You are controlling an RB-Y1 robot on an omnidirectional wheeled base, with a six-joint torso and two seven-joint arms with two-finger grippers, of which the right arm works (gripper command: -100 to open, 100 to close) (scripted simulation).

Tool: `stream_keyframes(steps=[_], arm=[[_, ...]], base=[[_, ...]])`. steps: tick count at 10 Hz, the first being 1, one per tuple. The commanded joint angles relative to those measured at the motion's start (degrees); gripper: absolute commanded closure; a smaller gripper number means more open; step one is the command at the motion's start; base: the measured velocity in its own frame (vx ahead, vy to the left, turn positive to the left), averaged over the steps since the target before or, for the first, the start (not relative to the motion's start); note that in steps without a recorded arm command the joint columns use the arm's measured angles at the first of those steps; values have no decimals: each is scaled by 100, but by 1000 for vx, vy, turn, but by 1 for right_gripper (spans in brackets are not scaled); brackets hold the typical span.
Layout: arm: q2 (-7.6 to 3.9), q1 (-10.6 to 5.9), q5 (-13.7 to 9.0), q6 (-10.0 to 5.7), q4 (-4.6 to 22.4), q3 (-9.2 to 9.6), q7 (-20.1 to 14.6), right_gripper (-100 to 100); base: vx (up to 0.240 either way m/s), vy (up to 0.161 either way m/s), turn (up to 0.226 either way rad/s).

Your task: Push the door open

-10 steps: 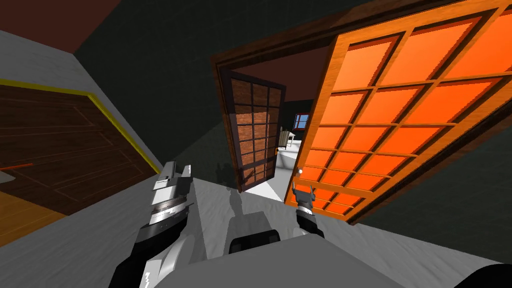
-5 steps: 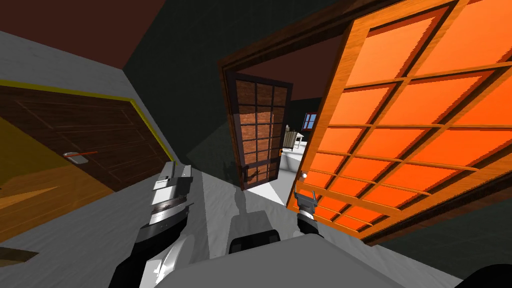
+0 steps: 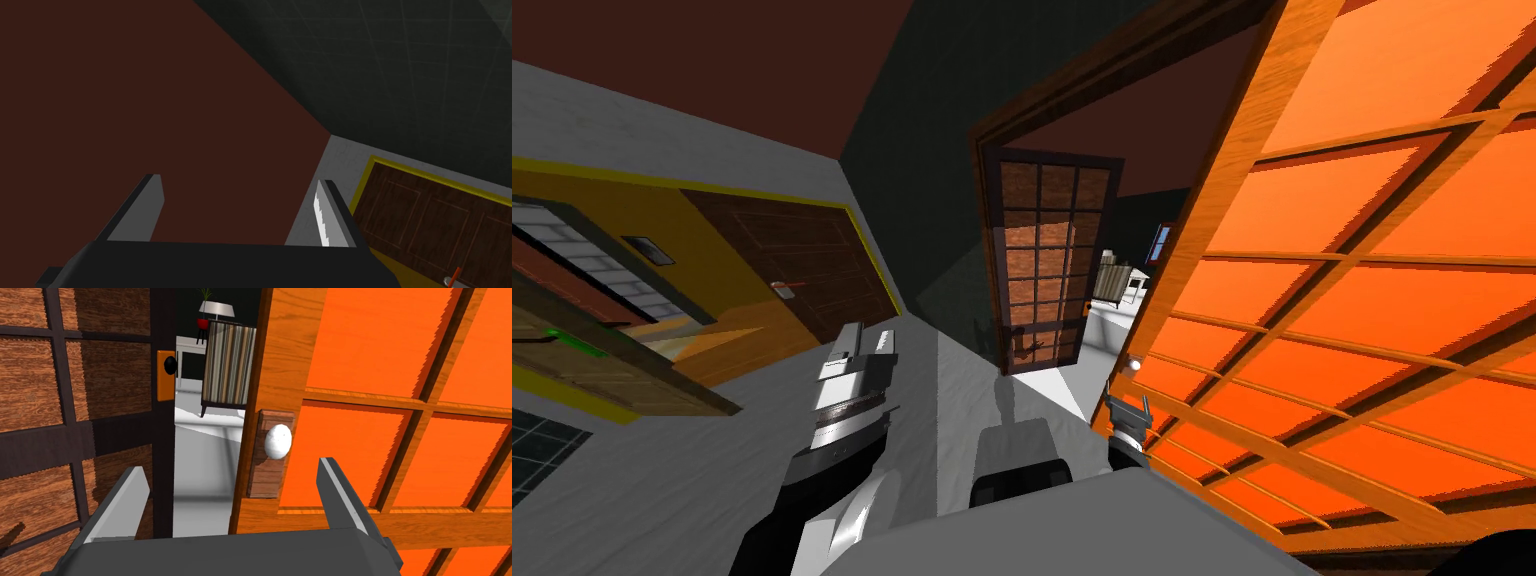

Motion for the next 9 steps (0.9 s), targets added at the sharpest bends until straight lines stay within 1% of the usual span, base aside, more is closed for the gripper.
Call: stream_keyframes(steps=[1, 3, 5, 7, 9], arm=[[25, 5, -172, -125, 168, 15, -168, -100], [64, -26, -367, -273, 412, 31, -355, -100], [106, -53, -536, -401, 623, 44, -518, -100], [148, -78, -692, -519, 817, 57, -668, -100], [197, -102, -840, -631, 1002, 69, -810, -100]], base=[[-38, -203, 344], [-64, -191, 285], [-58, -155, 255], [-71, -140, 222], [-62, -128, 275]])
